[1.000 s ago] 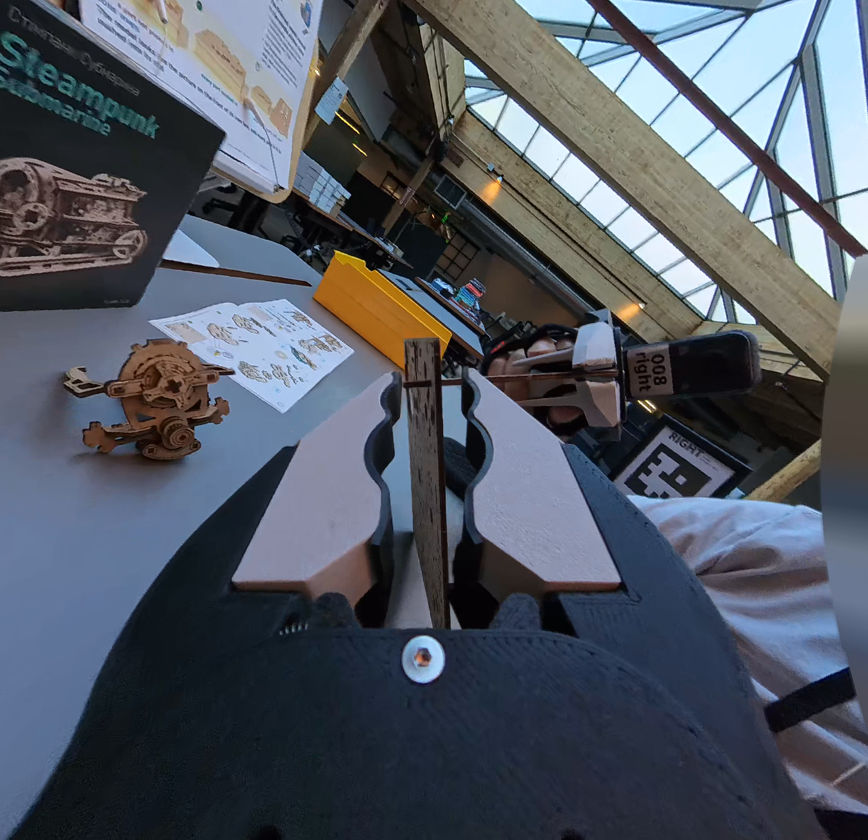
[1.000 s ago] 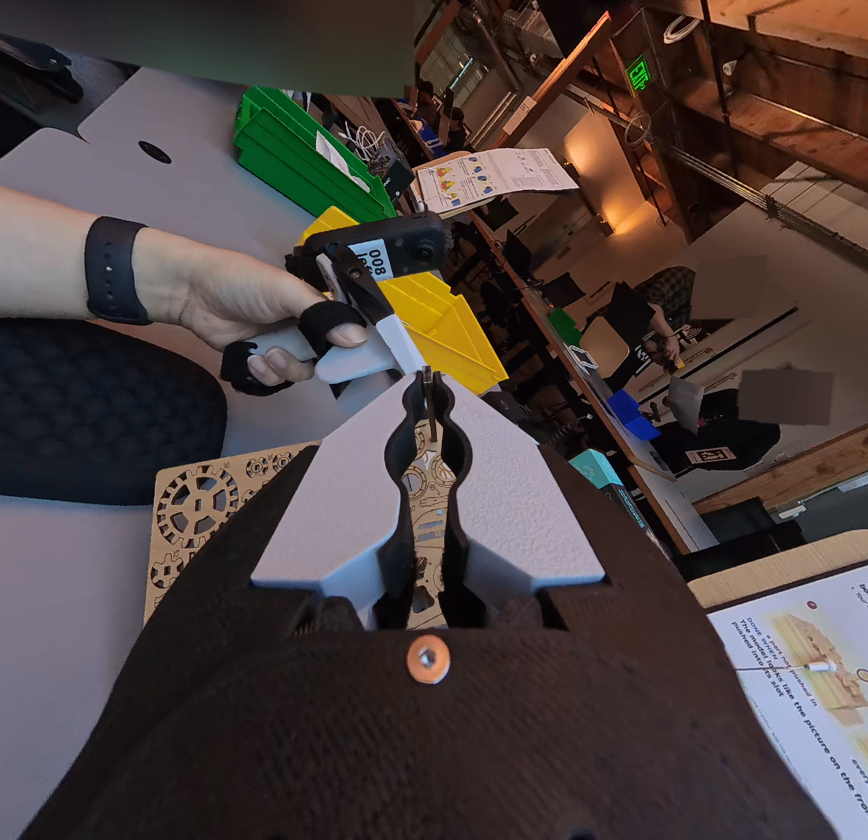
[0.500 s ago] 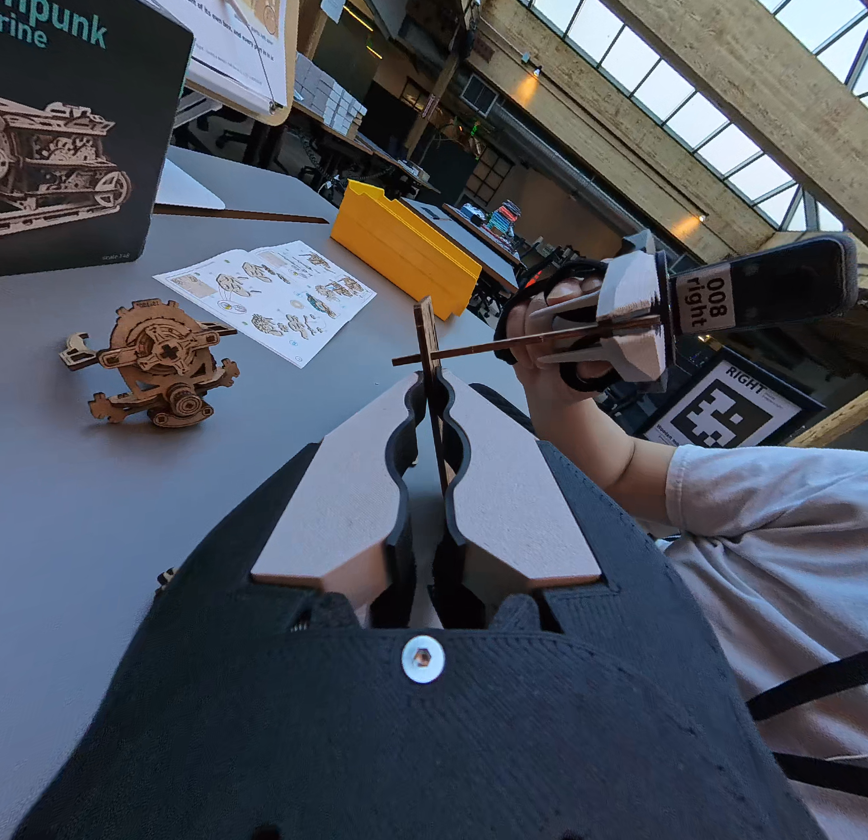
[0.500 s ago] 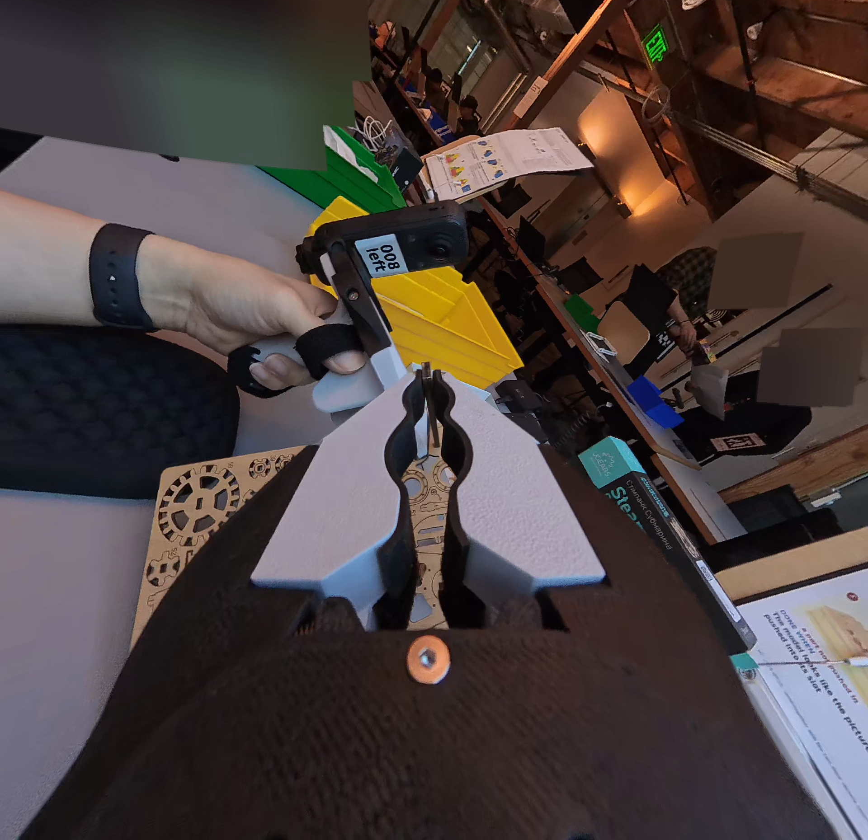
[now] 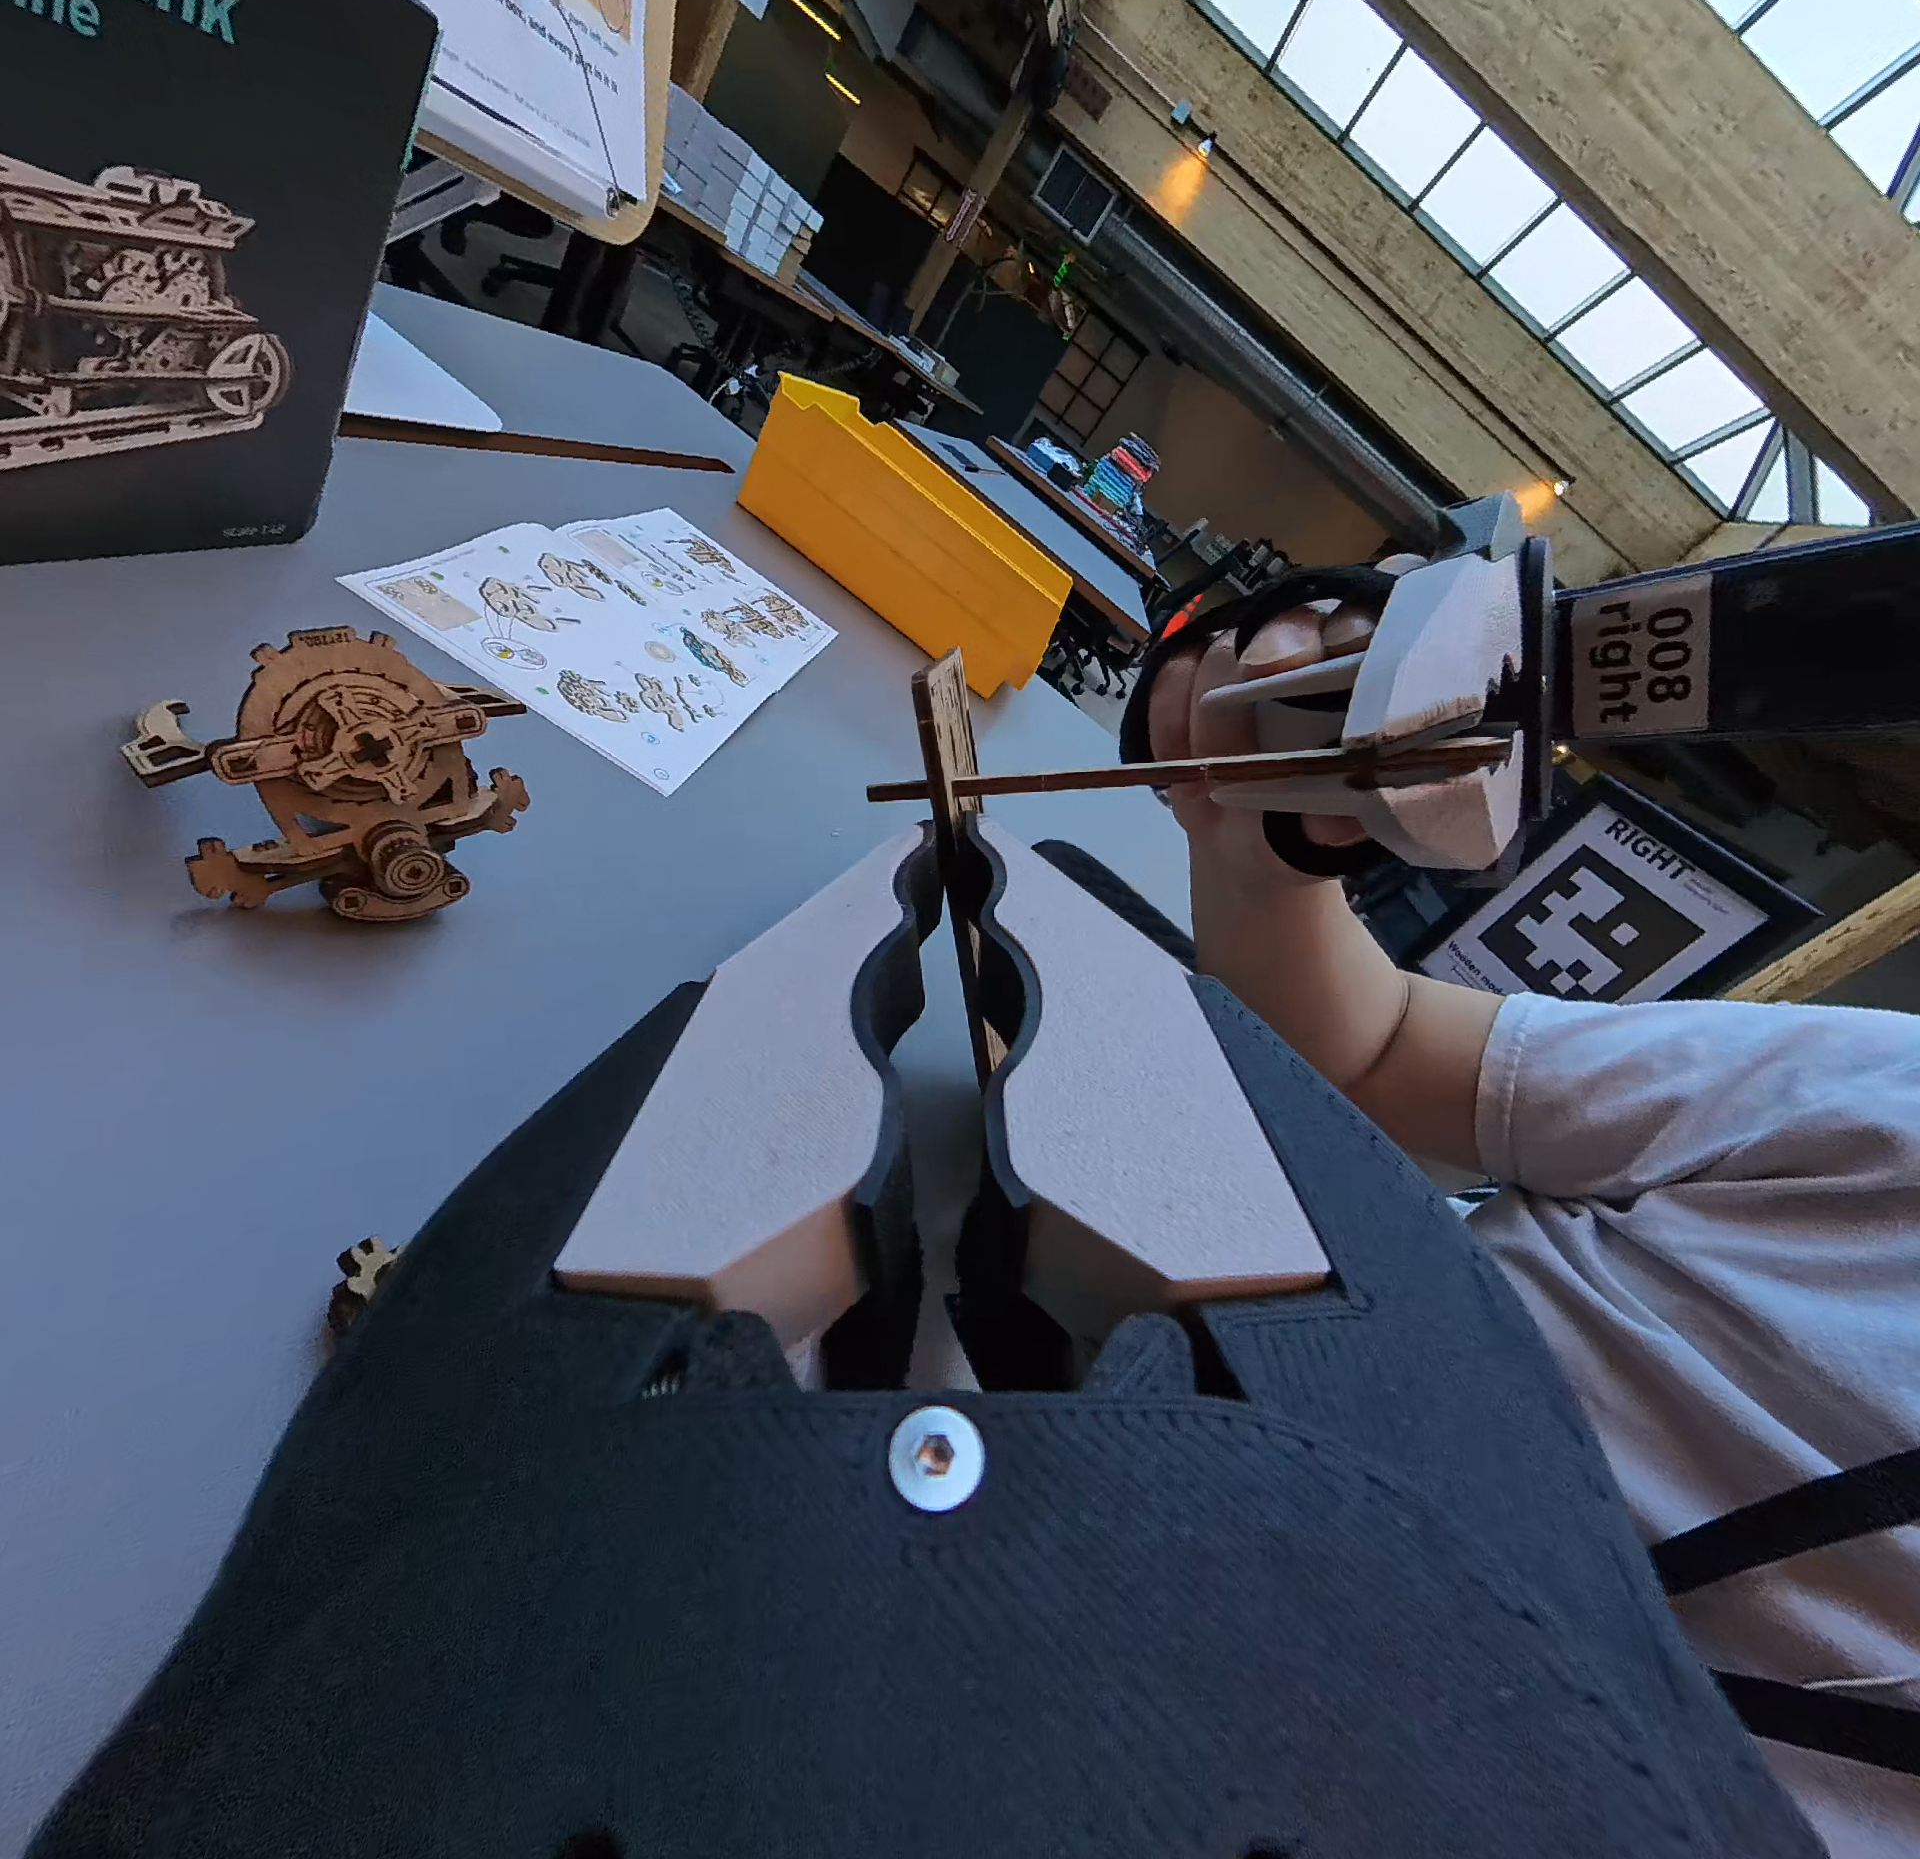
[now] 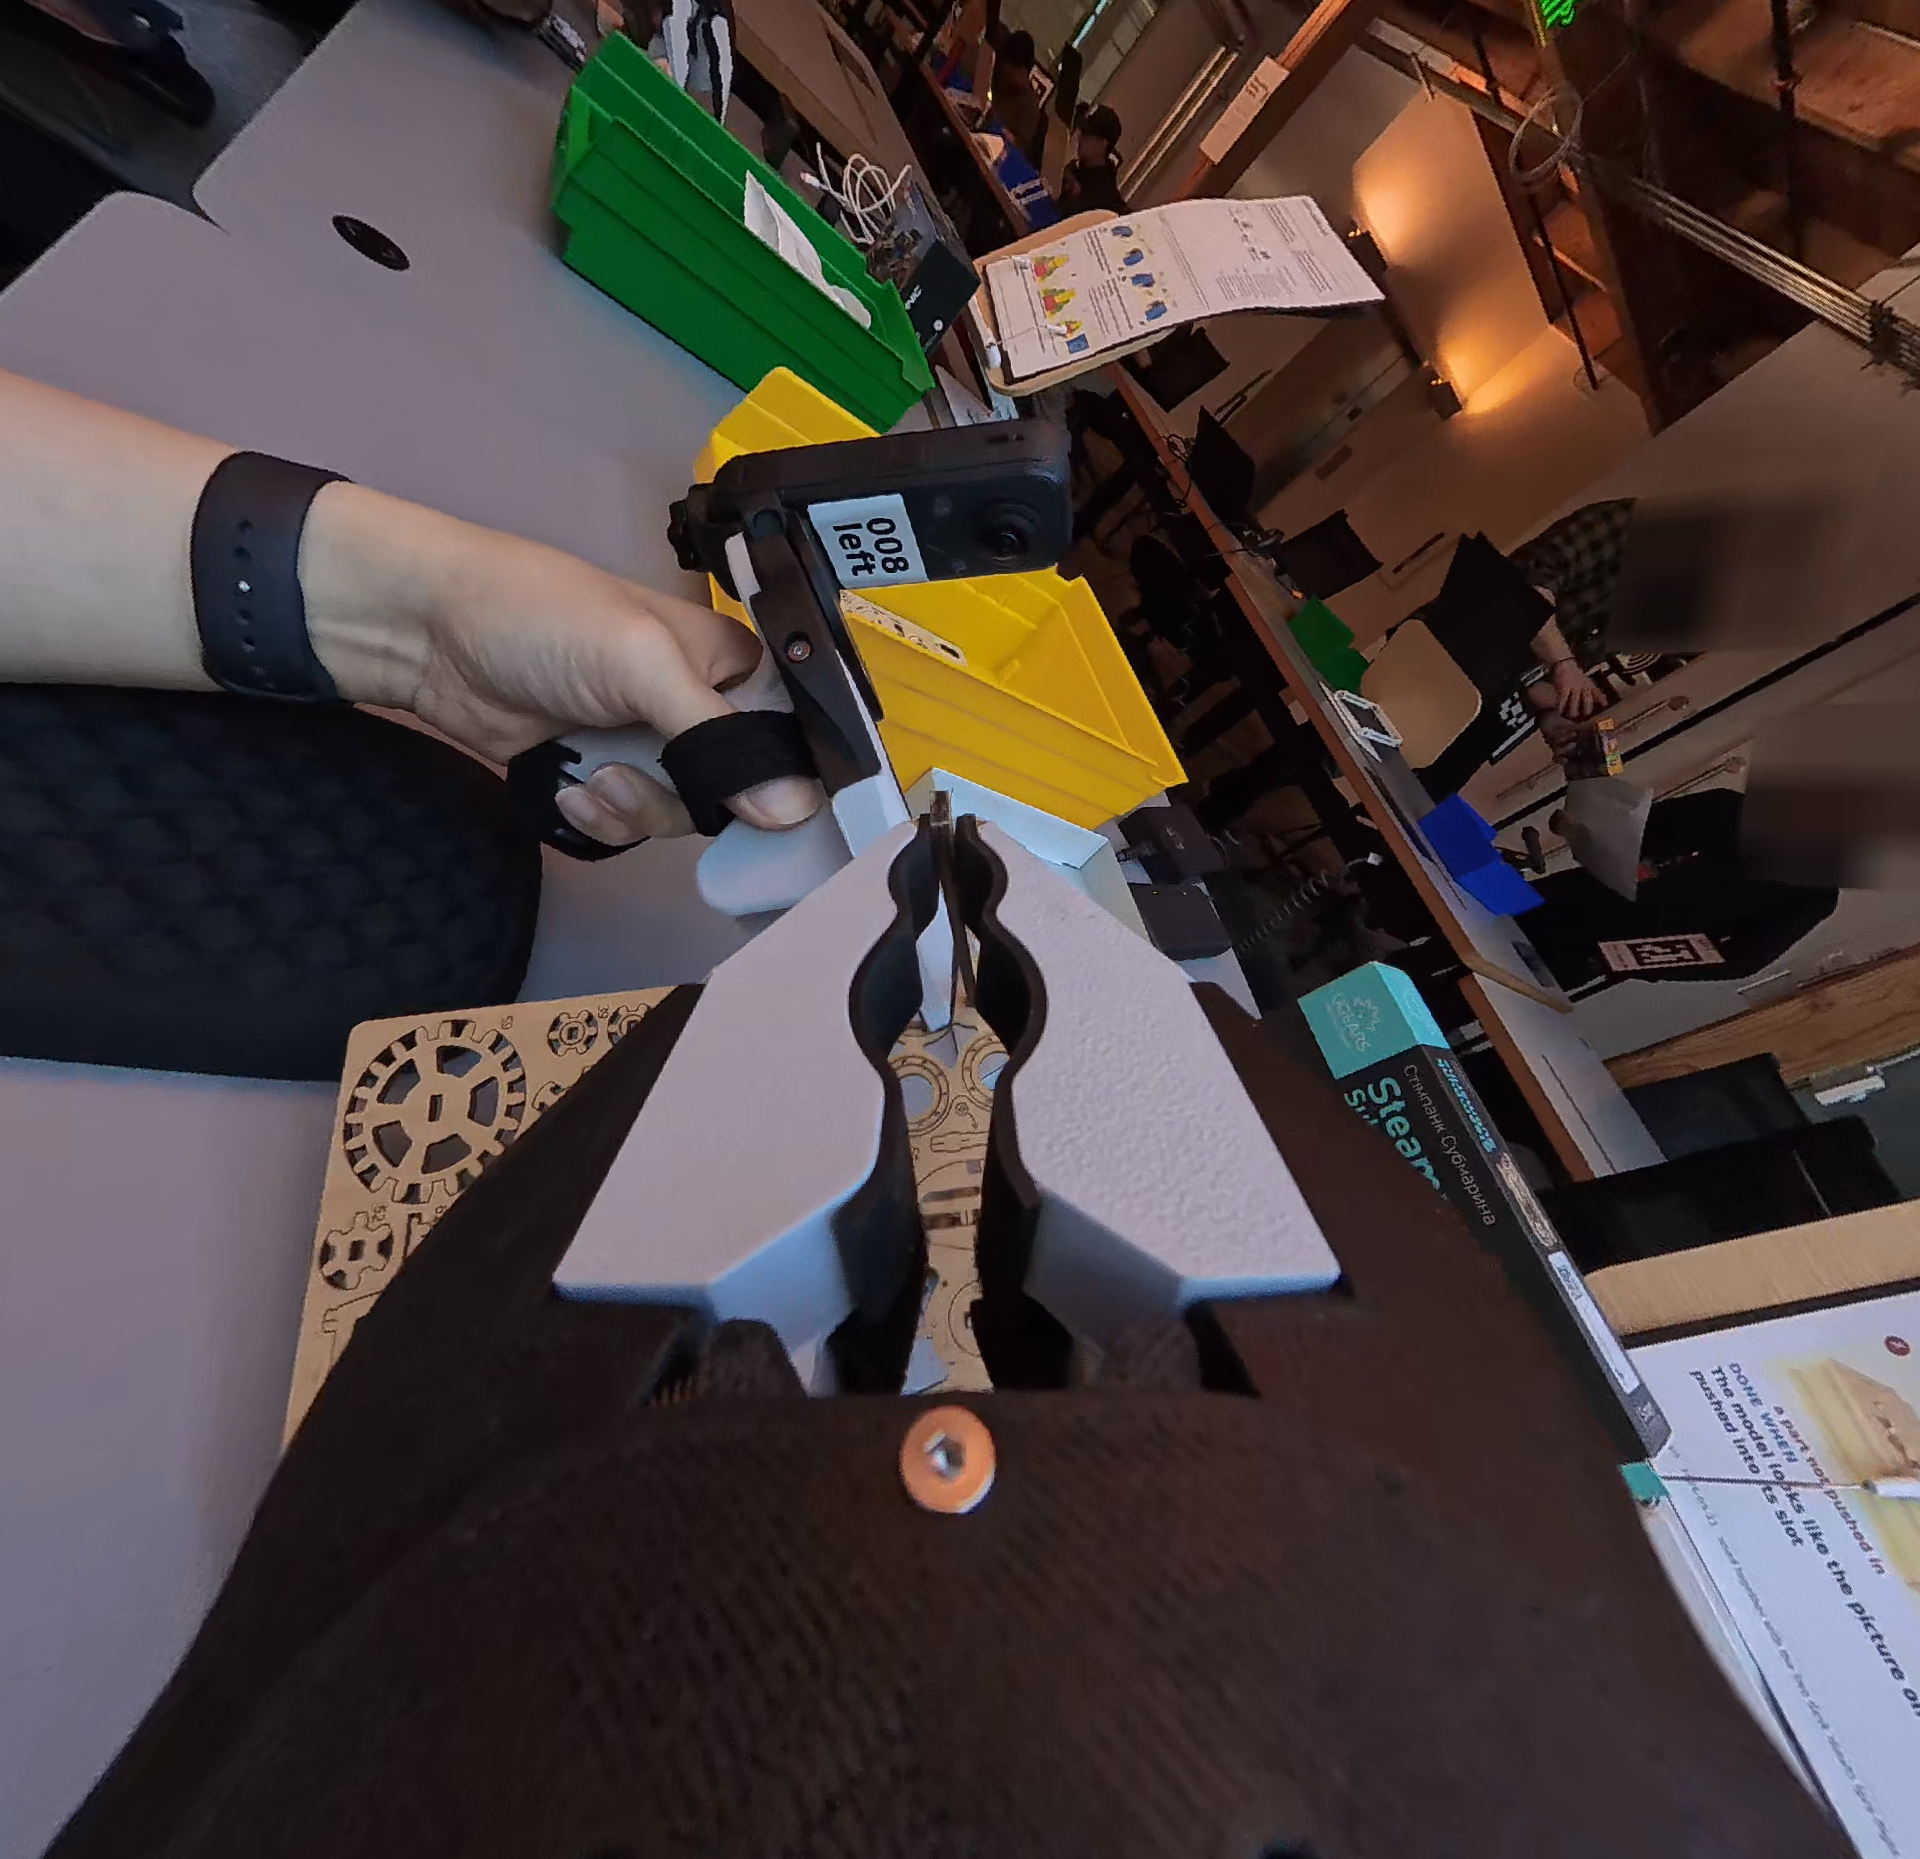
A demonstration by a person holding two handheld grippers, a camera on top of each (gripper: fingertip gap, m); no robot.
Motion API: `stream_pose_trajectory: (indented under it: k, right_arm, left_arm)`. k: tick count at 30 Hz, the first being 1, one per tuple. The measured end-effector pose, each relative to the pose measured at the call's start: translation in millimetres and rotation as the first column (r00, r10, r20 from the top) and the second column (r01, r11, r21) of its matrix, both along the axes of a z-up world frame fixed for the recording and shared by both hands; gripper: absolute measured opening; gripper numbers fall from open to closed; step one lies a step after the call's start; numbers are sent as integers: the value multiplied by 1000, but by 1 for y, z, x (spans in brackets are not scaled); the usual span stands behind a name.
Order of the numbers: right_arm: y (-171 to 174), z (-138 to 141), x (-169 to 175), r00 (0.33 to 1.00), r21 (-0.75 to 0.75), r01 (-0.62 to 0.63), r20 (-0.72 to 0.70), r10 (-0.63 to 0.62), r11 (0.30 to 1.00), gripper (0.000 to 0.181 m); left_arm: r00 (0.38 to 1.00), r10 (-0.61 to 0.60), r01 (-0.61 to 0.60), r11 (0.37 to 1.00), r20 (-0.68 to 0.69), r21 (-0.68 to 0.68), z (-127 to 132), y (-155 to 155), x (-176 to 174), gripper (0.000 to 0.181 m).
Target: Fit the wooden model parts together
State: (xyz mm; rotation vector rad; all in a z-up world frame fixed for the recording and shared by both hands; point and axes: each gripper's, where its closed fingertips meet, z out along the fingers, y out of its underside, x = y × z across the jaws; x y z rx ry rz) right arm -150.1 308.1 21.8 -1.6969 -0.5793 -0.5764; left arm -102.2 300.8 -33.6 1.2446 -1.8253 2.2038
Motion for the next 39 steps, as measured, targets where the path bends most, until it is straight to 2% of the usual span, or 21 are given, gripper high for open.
stream_pose_trajectory:
  k: [4, 8, 11, 15, 20, 23, 26, 29, 32, 35, 39]
  right_arm:
    - [-11, -2, 8, 999, 15, -4, -55, 5, 1000, 3]
    - [-8, -3, 2, 1000, 5, 6, -16, -5, 1000, 2]
    - [-1, 6, 3, 1000, 25, 15, -7, -15, 1000, 2]
    - [-13, 6, 13, 997, 23, 25, -70, -23, 999, 2]
    - [-4, -4, 1, 999, -11, 40, 34, -40, 999, 2]
    - [2, 8, 8, 999, 28, 51, -6, -51, 998, 2]
    - [-6, 11, 15, 996, 31, 41, -86, -38, 999, 2]
    - [-13, -3, 11, 998, 9, 38, -52, -37, 999, 2]
    - [-6, -5, 3, 998, -4, 56, 42, -55, 998, 2]
    - [4, 6, 5, 999, 27, 53, 6, -53, 998, 1]
    - [-5, 13, 18, 995, 25, 54, -80, -52, 998, 2]
  left_arm:
    - [999, 37, -37, 999, 23, 3, 4, 9, 0, 0]
    - [1000, 6, -6, 1000, -1, 3, -1, 1, 0, 0]
    - [1000, -1, 1, 1000, 10, 21, 0, -2, -2, 1]
    - [999, 17, -18, 1000, 30, 22, 5, 2, -2, 0]
    - [1000, 13, -13, 1000, 0, 9, 0, 3, 0, 0]
    - [1000, 12, -12, 1000, 8, 19, 1, 1, -1, 0]
    - [1000, 12, -12, 1000, 20, 12, 4, 3, -2, 1]
    - [999, 33, -34, 999, 17, 27, 2, 8, 0, 0]
    - [1000, 26, -26, 1000, -2, 14, 0, 6, 1, 0]
    - [1000, 15, -15, 1000, 10, 19, 1, 3, -1, 0]
    - [1000, 2, -3, 1000, 20, 9, 5, 3, -3, 1]
